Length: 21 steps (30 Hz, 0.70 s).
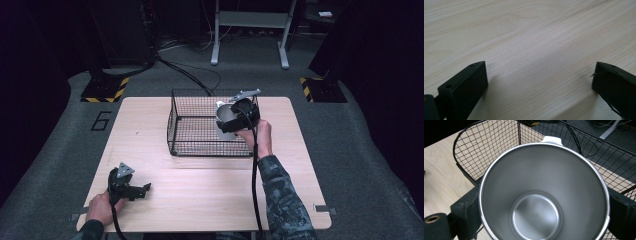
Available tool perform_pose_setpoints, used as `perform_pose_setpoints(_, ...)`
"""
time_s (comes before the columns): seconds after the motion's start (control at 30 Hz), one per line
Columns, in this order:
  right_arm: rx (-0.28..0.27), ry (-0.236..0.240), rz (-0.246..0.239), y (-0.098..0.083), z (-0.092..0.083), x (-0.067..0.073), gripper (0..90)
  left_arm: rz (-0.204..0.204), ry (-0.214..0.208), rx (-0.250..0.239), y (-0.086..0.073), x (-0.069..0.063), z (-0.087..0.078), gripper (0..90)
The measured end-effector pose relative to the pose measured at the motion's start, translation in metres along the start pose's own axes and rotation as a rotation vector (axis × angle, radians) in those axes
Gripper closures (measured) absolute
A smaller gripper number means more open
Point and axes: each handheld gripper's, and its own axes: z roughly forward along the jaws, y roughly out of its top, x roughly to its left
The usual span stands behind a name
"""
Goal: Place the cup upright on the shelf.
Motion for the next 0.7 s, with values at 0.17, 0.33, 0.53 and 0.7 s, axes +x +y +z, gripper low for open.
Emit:
perform_pose_setpoints(0.17,0.008,-0.001,0.015,0.001,0.005,-0.003,6.4,0.003,0.001,-0.002,0.000,0.000,0.000,0.1)
perform_pose_setpoints(0.33,0.004,-0.004,0.020,0.004,0.013,-0.006,6.4,0.002,0.001,-0.003,0.000,0.000,0.000,0.1)
perform_pose_setpoints(0.53,0.018,-0.003,0.027,0.006,0.022,-0.007,6.4,0.001,0.000,0.001,0.000,0.000,0.000,0.1)
perform_pose_setpoints(0.7,0.029,0.001,0.047,0.007,0.032,-0.008,6.4,0.001,0.001,-0.001,0.000,0.000,0.000,0.1)
